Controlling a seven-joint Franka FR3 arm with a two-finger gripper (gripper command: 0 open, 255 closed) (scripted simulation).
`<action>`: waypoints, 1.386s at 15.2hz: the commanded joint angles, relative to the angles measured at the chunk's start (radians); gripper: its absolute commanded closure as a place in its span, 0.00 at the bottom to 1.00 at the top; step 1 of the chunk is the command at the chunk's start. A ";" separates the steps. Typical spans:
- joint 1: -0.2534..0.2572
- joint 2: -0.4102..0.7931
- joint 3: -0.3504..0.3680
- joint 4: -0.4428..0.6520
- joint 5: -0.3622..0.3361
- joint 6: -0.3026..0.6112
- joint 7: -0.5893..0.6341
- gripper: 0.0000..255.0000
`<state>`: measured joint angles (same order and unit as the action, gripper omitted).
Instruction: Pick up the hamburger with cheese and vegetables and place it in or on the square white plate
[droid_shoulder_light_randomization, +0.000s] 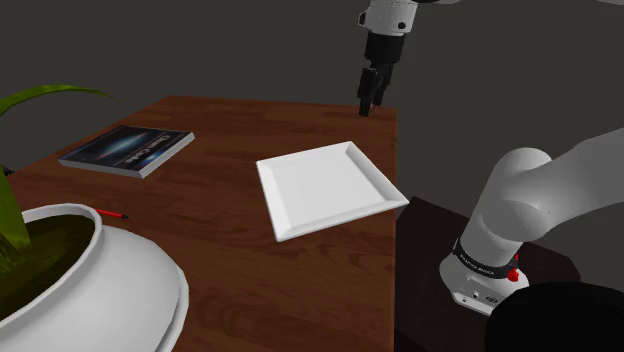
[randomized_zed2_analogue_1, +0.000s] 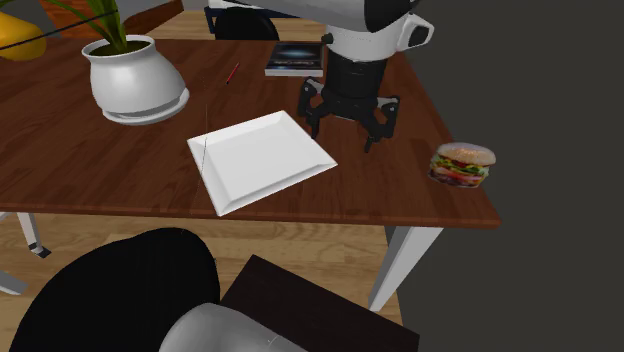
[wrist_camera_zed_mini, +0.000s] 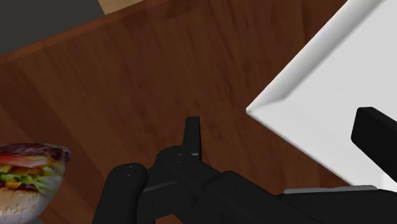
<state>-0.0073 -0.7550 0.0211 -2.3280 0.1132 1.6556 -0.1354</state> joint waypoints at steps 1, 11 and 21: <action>0.000 0.000 0.000 0.000 0.000 0.000 0.000 0.00; 0.137 0.114 -0.337 0.114 -0.225 -0.050 -0.824 0.00; 0.323 0.464 -0.627 0.444 -0.268 -0.031 -1.647 0.00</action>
<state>0.2961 -0.3353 -0.5793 -1.9254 -0.1622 1.6224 -1.6880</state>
